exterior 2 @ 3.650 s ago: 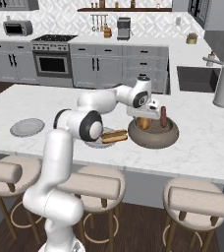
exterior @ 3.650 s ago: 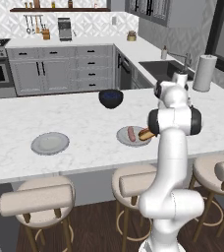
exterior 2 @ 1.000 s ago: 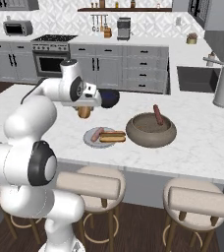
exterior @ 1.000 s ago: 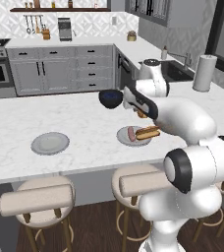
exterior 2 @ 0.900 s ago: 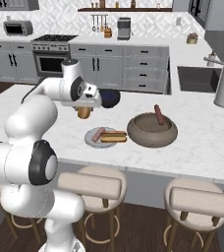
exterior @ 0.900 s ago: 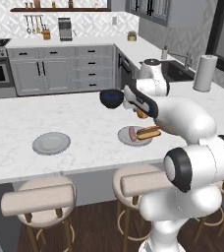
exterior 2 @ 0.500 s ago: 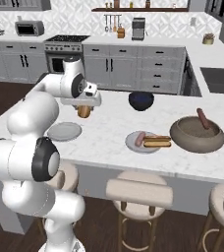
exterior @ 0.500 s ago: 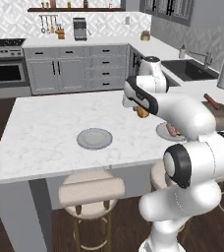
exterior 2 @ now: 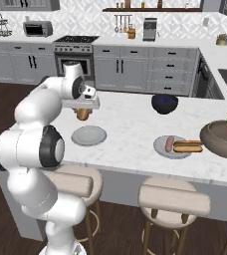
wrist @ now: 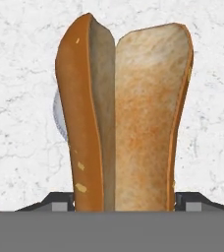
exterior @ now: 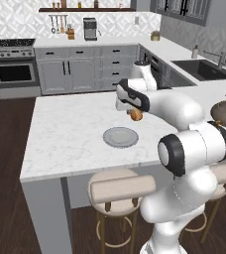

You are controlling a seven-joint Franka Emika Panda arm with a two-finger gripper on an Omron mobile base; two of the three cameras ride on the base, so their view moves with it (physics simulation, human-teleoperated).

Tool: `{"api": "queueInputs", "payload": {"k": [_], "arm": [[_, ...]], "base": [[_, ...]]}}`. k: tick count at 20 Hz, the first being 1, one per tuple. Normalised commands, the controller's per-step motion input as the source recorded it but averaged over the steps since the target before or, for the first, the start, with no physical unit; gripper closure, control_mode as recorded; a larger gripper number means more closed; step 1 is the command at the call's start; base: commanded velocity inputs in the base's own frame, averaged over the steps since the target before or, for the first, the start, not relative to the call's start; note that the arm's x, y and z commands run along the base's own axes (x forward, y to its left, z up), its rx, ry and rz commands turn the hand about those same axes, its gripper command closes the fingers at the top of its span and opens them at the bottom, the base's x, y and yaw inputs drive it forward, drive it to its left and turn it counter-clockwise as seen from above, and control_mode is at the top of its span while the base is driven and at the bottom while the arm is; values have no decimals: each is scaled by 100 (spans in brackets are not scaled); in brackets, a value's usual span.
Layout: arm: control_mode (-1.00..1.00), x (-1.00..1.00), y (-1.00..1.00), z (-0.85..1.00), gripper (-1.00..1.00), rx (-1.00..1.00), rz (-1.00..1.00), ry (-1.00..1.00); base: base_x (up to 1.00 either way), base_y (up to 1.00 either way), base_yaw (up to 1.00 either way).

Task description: Place one bun and one sausage from the bowl on each plate.

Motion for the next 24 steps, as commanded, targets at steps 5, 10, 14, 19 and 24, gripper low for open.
{"api": "queueInputs", "payload": {"k": [5, 10, 14, 19, 24], "arm": [[-100, 53, 3, -68, 100, 5, 0, 16], [-100, 43, 16, -73, 100, 1, 0, 10], [-100, 21, 26, -66, 100, 0, 0, 1], [-100, 25, 11, -59, 100, 0, -1, 0], [-100, 22, 8, -46, 100, 0, -2, 0]], "base": [[0, 0, 0], [0, 0, 0], [0, 0, 0], [0, 0, 0], [0, 0, 0]]}}
